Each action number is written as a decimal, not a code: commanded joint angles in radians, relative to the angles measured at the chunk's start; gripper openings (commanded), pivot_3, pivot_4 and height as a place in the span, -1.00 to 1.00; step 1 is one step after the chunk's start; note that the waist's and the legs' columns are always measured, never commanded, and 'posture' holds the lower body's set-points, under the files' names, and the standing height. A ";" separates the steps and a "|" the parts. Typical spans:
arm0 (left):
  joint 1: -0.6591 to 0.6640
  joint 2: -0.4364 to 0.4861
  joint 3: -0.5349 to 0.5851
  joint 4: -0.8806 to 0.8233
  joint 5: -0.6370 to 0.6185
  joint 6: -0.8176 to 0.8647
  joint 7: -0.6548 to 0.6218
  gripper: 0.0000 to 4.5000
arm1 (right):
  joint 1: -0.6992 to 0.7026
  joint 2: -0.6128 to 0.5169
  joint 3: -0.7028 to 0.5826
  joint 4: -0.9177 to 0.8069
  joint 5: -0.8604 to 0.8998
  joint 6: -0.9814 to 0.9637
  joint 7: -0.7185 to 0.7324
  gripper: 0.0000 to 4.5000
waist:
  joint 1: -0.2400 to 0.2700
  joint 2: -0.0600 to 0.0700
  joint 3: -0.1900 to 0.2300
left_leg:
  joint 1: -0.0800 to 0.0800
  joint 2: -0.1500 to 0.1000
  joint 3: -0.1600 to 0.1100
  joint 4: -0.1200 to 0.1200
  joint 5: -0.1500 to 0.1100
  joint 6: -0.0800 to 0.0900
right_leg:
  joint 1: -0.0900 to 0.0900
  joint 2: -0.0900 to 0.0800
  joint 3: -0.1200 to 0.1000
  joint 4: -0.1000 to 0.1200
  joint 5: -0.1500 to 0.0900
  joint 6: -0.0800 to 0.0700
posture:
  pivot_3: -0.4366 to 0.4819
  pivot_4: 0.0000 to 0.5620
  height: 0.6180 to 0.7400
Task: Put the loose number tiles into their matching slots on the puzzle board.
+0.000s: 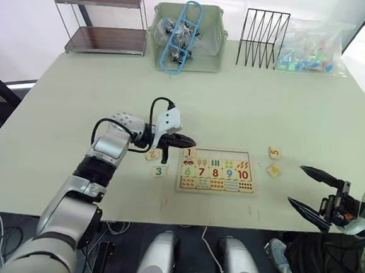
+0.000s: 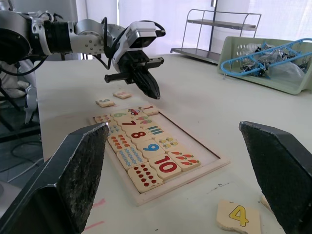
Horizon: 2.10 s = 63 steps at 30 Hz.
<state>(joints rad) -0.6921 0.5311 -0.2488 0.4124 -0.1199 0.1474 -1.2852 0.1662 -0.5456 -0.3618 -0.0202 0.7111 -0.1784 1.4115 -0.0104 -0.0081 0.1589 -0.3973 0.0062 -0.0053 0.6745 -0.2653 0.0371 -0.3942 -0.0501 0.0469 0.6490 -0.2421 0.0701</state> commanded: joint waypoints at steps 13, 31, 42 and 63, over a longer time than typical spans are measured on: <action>0.028 -0.008 0.015 0.014 -0.004 -0.033 -0.006 -0.99 | 0.000 -0.035 -0.026 -0.030 0.008 0.015 -0.025 1.00 | 0.000 0.000 0.000 | 0.000 0.000 0.000 0.000 0.000 0.000 | 0.000 0.000 0.000 0.000 0.000 0.000 | -0.05 -0.47 1.00; 0.271 0.050 0.334 -0.322 -0.266 0.196 0.176 -0.88 | -0.082 -0.035 -0.040 0.082 -0.014 0.045 -0.115 1.00 | -0.003 0.000 0.000 | 0.001 0.003 -0.001 0.000 0.000 0.000 | -0.001 0.000 0.000 0.002 0.000 0.000 | -0.05 -0.47 1.00; 0.587 0.150 0.519 -0.482 -0.325 0.173 0.218 0.98 | -0.081 -0.058 -0.062 0.142 -0.063 0.044 -0.164 1.00 | -0.002 0.000 0.000 | 0.001 0.003 0.001 -0.001 0.000 0.000 | -0.002 -0.004 0.000 0.002 0.000 -0.001 | -0.05 -0.47 1.00; 1.040 0.098 0.759 -0.620 -0.420 0.108 0.298 0.98 | 0.044 -0.068 -0.118 0.189 -0.107 -0.023 -0.152 1.00 | -0.001 0.000 0.000 | 0.002 0.004 0.002 -0.003 0.000 0.000 | -0.001 -0.012 -0.002 0.000 -0.003 -0.005 | -0.05 -0.47 1.00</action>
<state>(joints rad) 0.3402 0.6309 0.4677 -0.1738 -0.5162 0.2758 -0.9980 0.2046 -0.5987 -0.4467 0.1763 0.5978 -0.1791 1.2568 -0.0115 -0.0080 0.1587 -0.3956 0.0098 -0.0036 0.6717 -0.2655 0.0367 -0.3953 -0.0626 0.0453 0.6485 -0.2449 0.0648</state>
